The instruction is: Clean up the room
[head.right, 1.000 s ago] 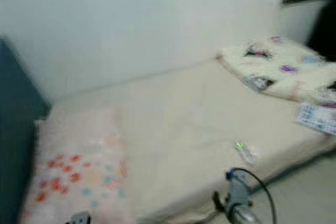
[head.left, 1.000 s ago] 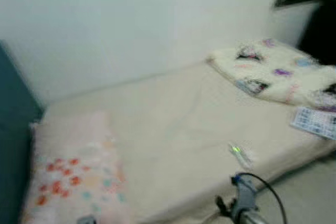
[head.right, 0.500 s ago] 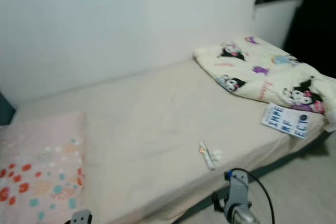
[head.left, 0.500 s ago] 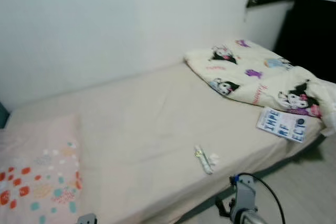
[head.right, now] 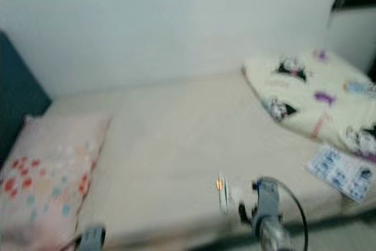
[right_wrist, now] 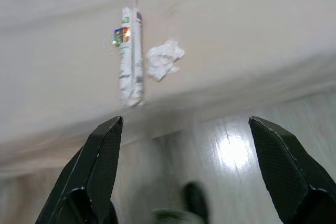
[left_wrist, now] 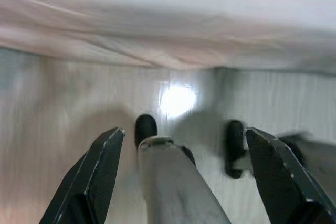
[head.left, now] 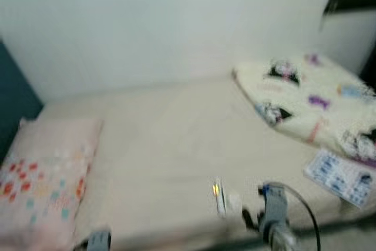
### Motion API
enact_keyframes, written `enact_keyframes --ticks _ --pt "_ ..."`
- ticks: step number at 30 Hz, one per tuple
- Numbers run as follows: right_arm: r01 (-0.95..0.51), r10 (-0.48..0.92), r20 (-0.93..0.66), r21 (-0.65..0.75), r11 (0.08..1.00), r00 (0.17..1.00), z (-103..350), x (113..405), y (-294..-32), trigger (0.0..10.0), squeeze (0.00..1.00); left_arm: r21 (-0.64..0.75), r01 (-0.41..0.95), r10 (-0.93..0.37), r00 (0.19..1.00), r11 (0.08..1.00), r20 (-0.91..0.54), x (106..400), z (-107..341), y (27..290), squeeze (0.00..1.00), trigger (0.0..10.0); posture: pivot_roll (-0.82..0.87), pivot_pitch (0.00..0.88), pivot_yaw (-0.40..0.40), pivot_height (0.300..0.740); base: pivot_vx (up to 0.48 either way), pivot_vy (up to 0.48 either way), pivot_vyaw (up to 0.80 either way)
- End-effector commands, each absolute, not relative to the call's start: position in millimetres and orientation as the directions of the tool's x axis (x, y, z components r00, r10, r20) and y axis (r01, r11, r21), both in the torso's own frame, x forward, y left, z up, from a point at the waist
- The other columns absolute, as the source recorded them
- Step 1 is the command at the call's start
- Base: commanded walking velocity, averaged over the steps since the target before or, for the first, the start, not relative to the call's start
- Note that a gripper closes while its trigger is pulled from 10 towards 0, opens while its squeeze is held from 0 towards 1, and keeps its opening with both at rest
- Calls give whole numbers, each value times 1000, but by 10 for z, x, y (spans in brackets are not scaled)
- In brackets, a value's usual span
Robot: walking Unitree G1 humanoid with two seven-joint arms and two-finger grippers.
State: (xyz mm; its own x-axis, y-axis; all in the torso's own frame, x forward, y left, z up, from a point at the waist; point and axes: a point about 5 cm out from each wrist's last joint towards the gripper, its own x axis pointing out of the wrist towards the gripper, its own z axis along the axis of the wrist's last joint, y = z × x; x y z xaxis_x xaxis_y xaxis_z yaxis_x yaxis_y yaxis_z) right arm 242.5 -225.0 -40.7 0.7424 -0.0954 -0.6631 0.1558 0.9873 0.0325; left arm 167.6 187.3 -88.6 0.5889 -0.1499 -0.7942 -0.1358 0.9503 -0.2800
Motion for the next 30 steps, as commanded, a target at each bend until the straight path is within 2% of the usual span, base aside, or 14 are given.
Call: enact_keyframes --ticks 1,18,21,30 --pt "188 -115 -668 37 982 735 -414 2401 -2297 10000 0 -278 -131 -152 585 952 -796 1677 -885 1877 0 10000 -165 0 78 740 0 -472 0" --pt "175 -101 -628 57 983 772 -289 2572 -2286 10000 0 -288 -105 -163 622 952 -766 1790 -834 1833 0 10000 -172 0 76 740 0 -461 0" --pt "156 -78 -618 72 985 782 -267 2614 -2237 10000 0 -290 -124 -139 662 949 -736 1919 -770 1839 0 10000 -170 0 76 740 0 0 0" --pt "143 -66 -611 77 987 789 -253 2640 -2205 10000 0 -305 -111 -144 699 946 -701 2034 -705 1823 0 10000 -170 6 81 740 0 0 0"
